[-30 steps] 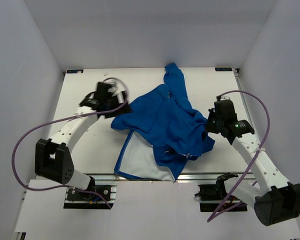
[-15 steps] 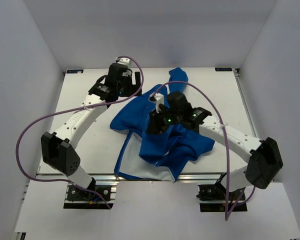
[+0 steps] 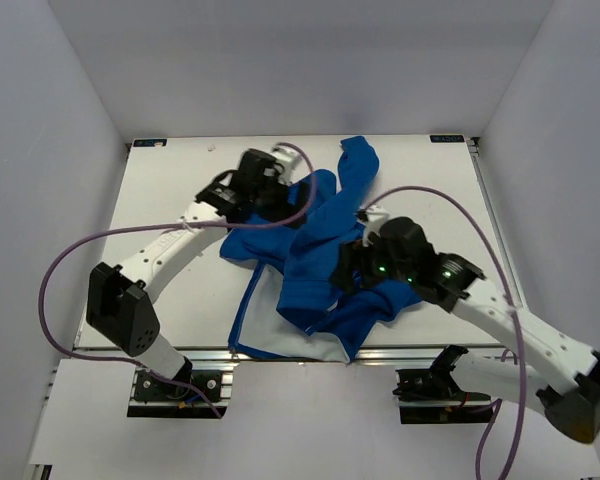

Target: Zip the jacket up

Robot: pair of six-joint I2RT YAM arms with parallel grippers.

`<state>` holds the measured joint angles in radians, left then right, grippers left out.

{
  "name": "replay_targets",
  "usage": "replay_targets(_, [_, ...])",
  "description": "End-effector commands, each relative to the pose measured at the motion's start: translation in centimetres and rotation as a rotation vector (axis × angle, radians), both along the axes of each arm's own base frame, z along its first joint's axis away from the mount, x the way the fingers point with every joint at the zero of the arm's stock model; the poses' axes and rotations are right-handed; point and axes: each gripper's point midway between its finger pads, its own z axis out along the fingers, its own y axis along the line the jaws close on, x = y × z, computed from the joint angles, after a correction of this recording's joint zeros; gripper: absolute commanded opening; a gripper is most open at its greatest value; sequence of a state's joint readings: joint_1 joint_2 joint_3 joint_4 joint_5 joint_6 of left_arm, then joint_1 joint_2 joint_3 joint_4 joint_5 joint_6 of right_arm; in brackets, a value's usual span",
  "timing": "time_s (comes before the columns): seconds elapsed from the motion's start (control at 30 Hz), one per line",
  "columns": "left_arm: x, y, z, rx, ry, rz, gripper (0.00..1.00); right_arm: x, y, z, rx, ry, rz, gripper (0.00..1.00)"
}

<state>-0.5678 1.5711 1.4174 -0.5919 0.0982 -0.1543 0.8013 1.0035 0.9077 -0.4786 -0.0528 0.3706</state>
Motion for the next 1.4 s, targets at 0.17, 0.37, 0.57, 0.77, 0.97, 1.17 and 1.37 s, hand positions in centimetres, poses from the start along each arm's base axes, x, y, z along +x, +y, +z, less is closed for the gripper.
replay_targets(0.17, [-8.4,-5.5,-0.7,0.048,-0.065,-0.281,0.98,-2.4,-13.3,-5.4,-0.217,0.177,-0.62,0.88])
replay_targets(0.37, [-10.3,-8.3,-3.4,0.105,-0.018,-0.352,0.98,-2.4,-15.9,-7.7,-0.32,0.207,-0.78,0.88])
replay_targets(0.57, [-8.0,-7.9,-5.6,0.23,-0.028,-0.244,0.85,1.6,-13.8,-9.1,-0.286,0.137,-0.736,0.85])
replay_targets(0.77, [-5.6,-7.9,-6.0,0.285,-0.058,-0.141,0.0,4.4,-14.9,-11.9,-0.295,0.205,-0.747,0.69])
replay_targets(0.97, [-2.9,-8.8,-0.8,0.21,-0.197,-0.053,0.0,7.5,-14.2,-10.1,-0.256,0.122,-0.713,0.0])
replay_targets(1.17, [-1.6,-8.4,6.6,0.102,-0.35,0.027,0.0,10.5,-12.7,-1.9,-0.128,-0.081,-0.652,0.0])
replay_targets(1.37, [-1.6,-4.0,19.4,-0.093,-0.591,0.231,0.0,11.2,-13.5,13.3,0.09,-0.441,-0.676,0.0])
